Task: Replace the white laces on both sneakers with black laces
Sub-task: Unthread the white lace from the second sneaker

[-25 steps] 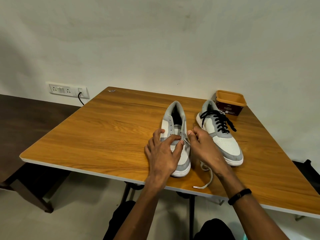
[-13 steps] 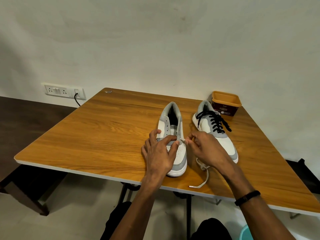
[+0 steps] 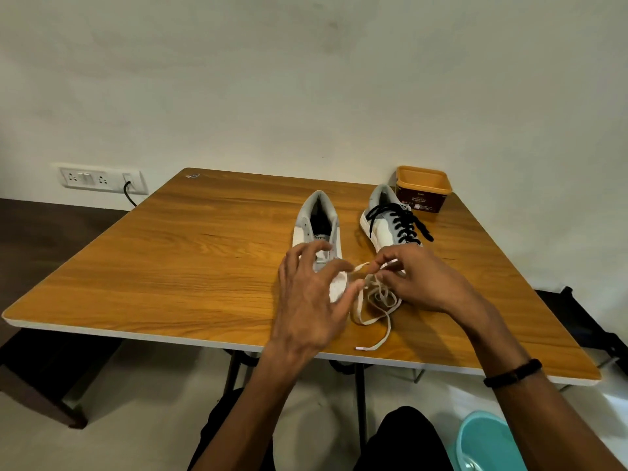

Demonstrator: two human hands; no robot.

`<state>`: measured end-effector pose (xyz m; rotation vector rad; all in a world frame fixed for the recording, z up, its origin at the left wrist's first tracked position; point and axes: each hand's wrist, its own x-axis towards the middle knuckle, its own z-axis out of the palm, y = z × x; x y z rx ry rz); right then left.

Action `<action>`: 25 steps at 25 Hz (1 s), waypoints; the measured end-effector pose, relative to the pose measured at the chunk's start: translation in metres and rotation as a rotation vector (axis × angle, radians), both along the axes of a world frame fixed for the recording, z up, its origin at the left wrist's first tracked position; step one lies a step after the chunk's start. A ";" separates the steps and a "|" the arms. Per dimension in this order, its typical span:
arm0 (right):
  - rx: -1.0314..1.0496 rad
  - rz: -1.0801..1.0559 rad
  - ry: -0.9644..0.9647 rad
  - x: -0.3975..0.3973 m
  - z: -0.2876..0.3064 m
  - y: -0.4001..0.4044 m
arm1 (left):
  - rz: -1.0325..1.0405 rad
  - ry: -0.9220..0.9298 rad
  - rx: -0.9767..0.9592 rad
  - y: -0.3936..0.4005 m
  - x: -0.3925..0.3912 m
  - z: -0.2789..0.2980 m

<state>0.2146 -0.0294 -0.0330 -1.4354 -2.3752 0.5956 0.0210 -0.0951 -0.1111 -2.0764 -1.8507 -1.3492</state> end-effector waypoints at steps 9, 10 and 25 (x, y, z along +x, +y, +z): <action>-0.129 0.110 -0.444 0.003 -0.012 -0.013 | -0.189 0.576 -0.448 -0.012 0.014 0.011; -0.129 0.128 -0.428 0.002 -0.021 -0.012 | -0.181 0.592 -0.472 -0.009 0.014 0.015; -0.012 0.060 -0.067 0.039 -0.044 -0.014 | -0.315 0.534 -0.406 0.016 0.040 0.022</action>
